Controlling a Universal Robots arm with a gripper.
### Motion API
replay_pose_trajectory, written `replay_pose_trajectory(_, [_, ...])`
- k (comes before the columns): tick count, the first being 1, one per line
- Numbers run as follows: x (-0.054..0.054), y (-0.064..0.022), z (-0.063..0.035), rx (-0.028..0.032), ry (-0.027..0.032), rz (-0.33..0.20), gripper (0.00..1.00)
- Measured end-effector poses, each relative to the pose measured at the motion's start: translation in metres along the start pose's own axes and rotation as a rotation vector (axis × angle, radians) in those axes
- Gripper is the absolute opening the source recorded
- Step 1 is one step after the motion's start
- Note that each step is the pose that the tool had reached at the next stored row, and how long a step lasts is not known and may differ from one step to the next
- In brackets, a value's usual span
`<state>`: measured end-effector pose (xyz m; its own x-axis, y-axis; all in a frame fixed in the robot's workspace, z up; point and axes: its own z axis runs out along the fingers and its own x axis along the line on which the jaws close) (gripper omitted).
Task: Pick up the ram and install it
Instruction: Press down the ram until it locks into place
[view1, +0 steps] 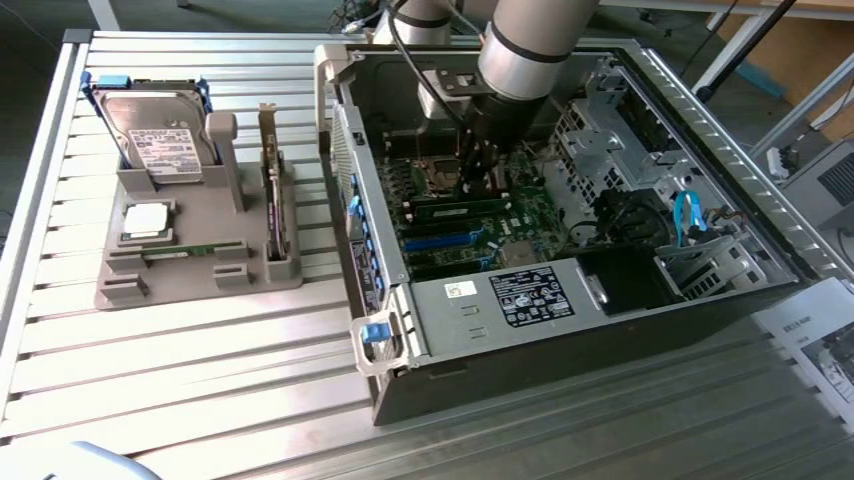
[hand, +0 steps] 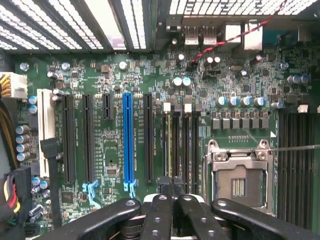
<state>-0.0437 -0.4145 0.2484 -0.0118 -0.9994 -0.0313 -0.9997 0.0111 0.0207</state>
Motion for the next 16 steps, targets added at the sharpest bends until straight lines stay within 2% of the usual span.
replay_pose_trajectory(4, [0.000,0.0111,0.0002,0.0026,0.0001,0.000,0.10])
replay_pose_trajectory(16, [0.000,0.0271,0.0005,0.0085,0.0000,0.000,0.10])
